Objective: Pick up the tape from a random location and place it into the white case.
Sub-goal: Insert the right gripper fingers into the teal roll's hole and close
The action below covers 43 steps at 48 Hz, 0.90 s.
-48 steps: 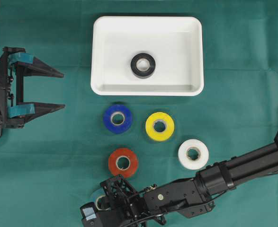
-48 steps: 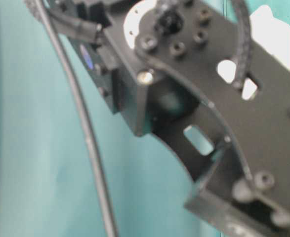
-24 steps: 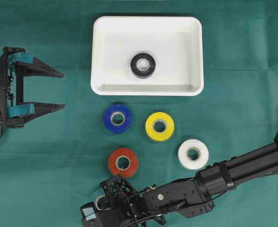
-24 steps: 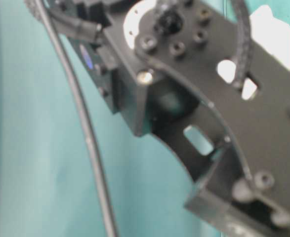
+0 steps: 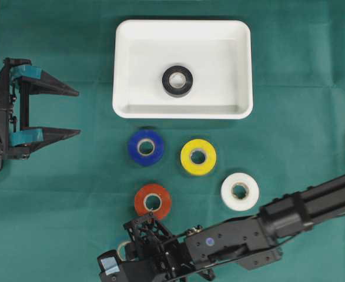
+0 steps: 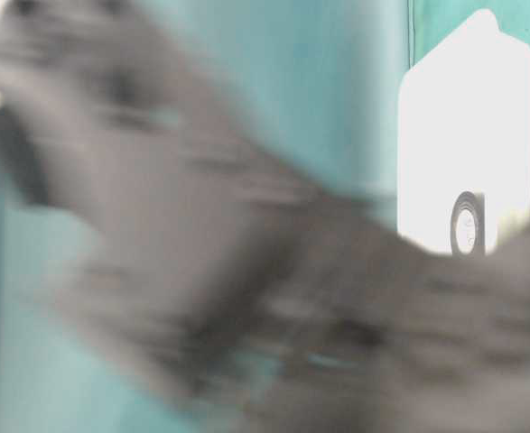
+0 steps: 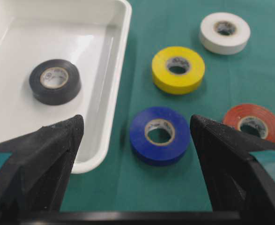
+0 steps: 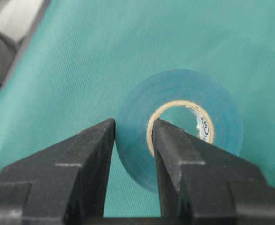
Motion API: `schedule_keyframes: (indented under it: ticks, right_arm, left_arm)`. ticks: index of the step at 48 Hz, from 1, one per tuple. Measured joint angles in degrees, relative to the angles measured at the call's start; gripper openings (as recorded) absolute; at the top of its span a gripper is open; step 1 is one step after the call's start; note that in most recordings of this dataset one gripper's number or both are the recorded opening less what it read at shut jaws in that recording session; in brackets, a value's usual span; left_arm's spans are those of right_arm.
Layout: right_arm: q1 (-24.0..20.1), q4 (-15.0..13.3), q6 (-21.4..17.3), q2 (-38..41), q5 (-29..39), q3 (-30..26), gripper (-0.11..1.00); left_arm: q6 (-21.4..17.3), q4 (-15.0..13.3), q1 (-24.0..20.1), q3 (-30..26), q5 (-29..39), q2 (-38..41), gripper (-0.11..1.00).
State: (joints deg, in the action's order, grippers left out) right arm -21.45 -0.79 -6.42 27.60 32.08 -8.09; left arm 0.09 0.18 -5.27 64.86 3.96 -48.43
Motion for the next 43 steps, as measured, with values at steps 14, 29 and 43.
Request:
schedule_keyframes:
  ticks: [14,29,43]
  right_arm:
    - [0.09,-1.32,-0.18,-6.94,5.89,-0.09,0.28]
    - [0.62,-2.46,-0.09,-8.96,14.06,-3.87,0.28]
    - [0.62,-2.46,-0.09,-10.28,17.84,-6.86,0.28]
  left_arm:
    - [0.0,0.0,0.0,0.0,0.0,0.09,0.89]
    - [0.0,-0.09,0.0,-0.09,0.0,0.09,0.89]
    - [0.09,-0.18,0.0,0.0,0.79,-0.09,0.89]
